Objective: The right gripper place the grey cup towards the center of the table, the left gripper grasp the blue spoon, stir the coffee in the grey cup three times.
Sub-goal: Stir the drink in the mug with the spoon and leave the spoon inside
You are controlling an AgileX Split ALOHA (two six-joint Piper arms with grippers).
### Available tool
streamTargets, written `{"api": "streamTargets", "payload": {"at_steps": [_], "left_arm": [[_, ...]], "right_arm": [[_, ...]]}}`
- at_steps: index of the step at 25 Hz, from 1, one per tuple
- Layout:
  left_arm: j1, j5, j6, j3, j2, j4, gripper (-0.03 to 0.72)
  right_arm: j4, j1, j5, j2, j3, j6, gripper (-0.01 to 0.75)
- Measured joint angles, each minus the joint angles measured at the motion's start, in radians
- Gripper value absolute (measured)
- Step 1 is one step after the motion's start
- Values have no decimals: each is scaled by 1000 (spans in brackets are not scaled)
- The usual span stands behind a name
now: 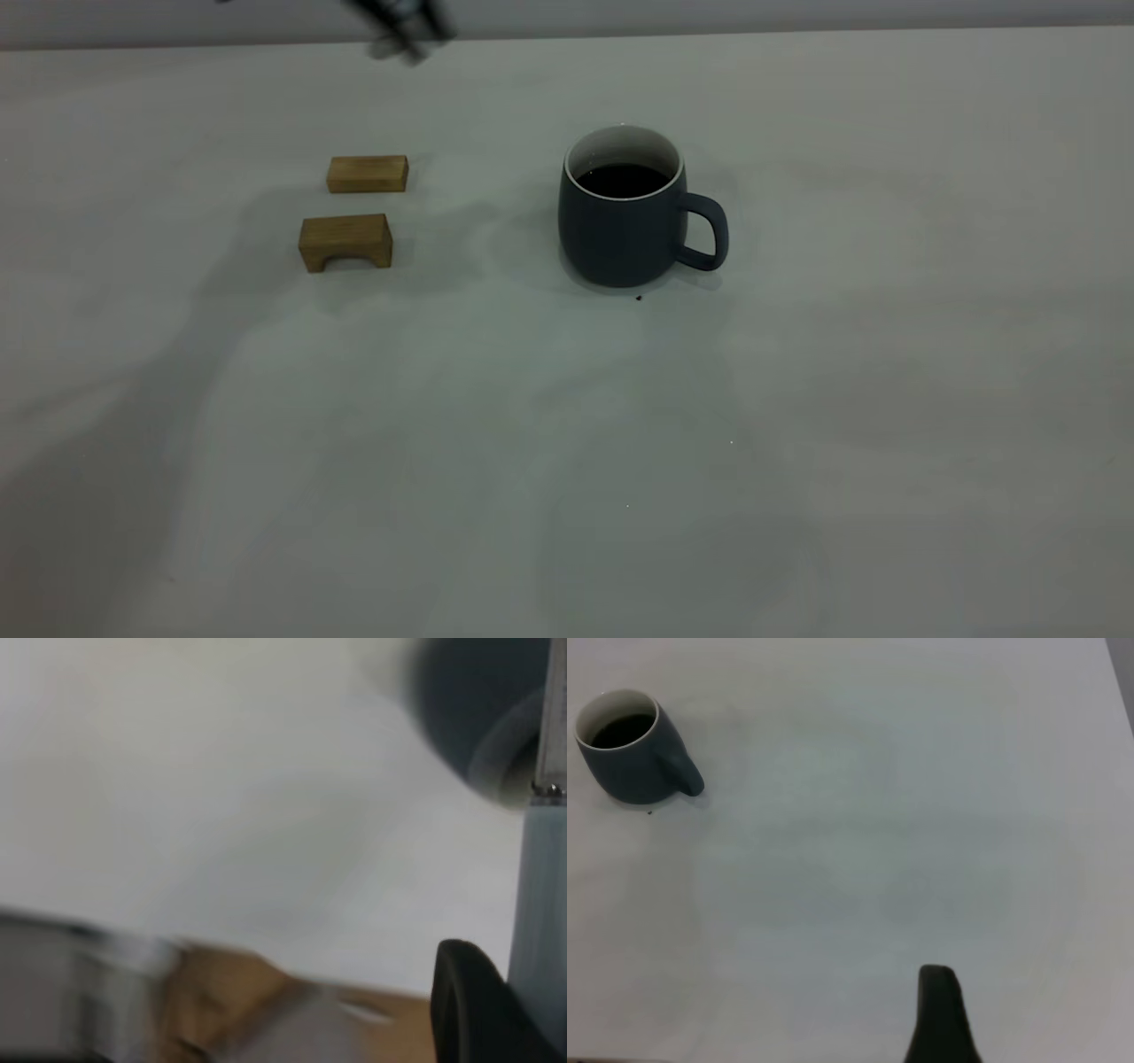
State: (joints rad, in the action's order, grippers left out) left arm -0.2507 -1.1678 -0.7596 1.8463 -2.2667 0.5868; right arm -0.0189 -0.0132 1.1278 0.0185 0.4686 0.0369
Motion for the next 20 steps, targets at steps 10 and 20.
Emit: {"api": "streamTargets", "payload": {"at_steps": [10,20], "left_arm": [[-41,1,-132,6,-72,414,148],[-88,58,-135,6,-190,544,148]], "right_arm": [[0,0,0,0,0,1,587],[0,0,0,0,0,1,587]]}}
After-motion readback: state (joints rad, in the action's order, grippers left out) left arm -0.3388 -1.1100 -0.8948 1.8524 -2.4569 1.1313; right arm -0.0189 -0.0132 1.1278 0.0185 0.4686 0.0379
